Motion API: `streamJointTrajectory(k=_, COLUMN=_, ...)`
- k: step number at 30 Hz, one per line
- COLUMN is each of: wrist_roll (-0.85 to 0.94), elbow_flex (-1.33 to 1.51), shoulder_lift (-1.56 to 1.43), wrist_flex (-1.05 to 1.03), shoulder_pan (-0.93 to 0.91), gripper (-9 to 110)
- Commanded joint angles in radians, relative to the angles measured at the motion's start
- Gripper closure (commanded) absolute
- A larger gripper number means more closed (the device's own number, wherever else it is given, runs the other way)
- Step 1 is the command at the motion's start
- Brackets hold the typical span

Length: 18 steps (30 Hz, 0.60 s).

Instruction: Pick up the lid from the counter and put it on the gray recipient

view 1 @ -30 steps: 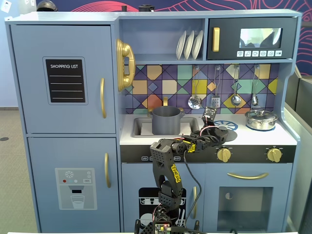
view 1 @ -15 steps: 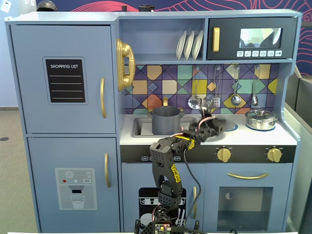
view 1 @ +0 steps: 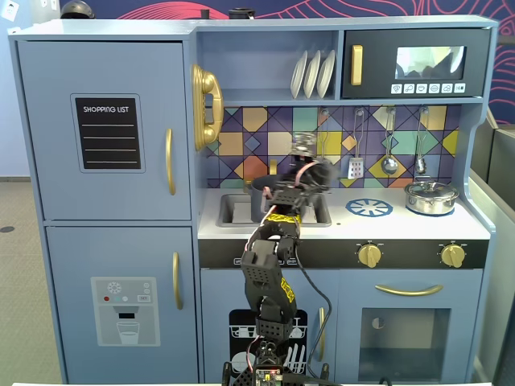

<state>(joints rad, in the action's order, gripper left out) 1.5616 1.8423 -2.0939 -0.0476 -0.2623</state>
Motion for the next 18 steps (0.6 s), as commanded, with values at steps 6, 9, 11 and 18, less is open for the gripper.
streamJointTrajectory(k=6, wrist_roll=0.035, elbow_flex=-0.046, shoulder_lift=-0.074, wrist_flex=-0.008, shoulder_pan=0.164, gripper=102)
streamJointTrajectory(k=9, wrist_roll=0.041, elbow_flex=-0.035, shoulder_lift=-0.067, wrist_flex=-0.002, shoulder_pan=0.189, gripper=102)
streamJointTrajectory(k=11, wrist_roll=0.044, elbow_flex=-0.032, shoulder_lift=-0.061, wrist_flex=0.002, shoulder_pan=0.201, gripper=102)
streamJointTrajectory(k=18, wrist_roll=0.054, elbow_flex=0.003, shoulder_lift=-0.058, wrist_flex=0.014, shoulder_pan=0.224, gripper=102)
